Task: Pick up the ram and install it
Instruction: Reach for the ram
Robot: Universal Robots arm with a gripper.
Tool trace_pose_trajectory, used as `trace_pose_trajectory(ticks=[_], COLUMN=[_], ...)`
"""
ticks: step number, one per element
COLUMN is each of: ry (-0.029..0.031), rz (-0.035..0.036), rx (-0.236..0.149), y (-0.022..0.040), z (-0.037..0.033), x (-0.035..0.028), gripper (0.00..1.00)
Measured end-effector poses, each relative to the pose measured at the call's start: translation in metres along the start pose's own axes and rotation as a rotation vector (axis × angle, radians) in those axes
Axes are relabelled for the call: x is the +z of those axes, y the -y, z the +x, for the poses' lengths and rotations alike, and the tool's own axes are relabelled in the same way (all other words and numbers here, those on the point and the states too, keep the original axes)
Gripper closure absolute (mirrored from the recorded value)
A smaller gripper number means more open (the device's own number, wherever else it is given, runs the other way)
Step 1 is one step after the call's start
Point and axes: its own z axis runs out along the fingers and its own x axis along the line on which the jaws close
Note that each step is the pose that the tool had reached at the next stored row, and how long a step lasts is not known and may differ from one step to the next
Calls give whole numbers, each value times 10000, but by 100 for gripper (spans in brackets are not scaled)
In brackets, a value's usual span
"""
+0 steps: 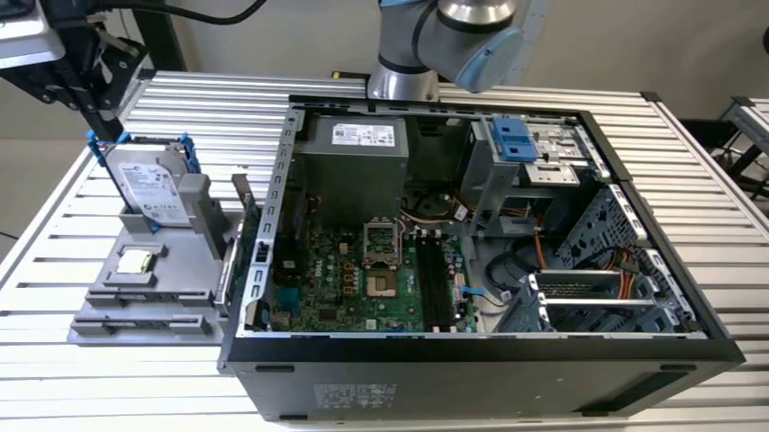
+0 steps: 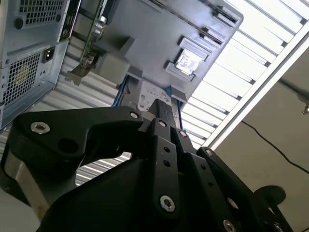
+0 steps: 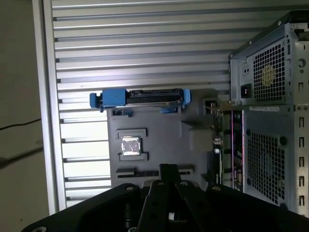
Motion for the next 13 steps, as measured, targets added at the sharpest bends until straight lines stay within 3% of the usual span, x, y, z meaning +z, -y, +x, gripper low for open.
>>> trace_pose_trajectory(ticks=[13], ry=[1], rz=[0], rx=[0], y=[107], z=[92], x=[-5], gripper=[100])
